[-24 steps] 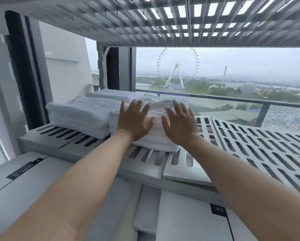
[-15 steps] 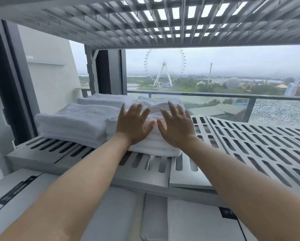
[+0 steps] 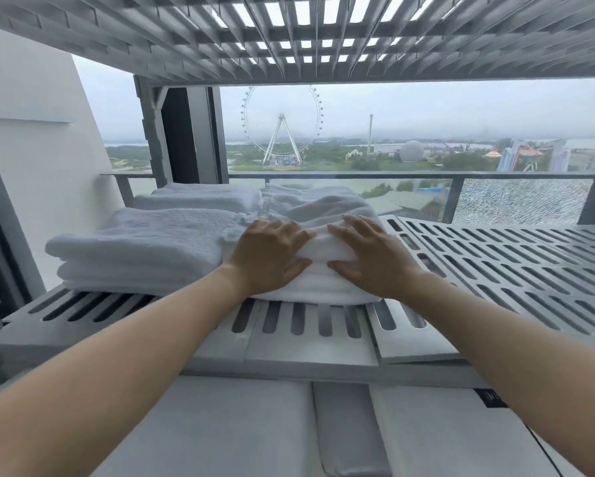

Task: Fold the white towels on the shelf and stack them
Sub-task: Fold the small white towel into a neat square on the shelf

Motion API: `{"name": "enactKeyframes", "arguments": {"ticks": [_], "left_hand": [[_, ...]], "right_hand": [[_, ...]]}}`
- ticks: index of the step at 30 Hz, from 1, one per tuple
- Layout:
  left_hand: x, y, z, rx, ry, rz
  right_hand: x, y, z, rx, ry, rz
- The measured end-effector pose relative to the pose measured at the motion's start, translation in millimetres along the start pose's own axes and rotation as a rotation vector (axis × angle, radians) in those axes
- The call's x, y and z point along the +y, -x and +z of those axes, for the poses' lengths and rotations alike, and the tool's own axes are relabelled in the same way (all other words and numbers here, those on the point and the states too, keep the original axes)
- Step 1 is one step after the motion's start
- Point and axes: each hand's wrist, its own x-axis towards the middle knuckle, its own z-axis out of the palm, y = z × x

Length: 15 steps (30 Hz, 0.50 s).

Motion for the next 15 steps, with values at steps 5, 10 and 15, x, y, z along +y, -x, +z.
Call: {"name": "enactKeyframes", "arguments": {"ticks": [5,10,15], "left_hand": [[-6.0,0.8,4.4,-0.029,0.022,0.042],[-11.6,5.5,4.9,-0.043,0.029,0.083],[-3.8,-1.9,-1.2,-0.008,0.026,0.029]], "right_hand": [[1.9,-1.7,-1.9,-0.074,-0.13,0.08],[2.4,1.7,-5.5,-0.03,-0.111,0.019],[-10.0,1.0,-7.6,0.174,-0.095,-0.02]]}}
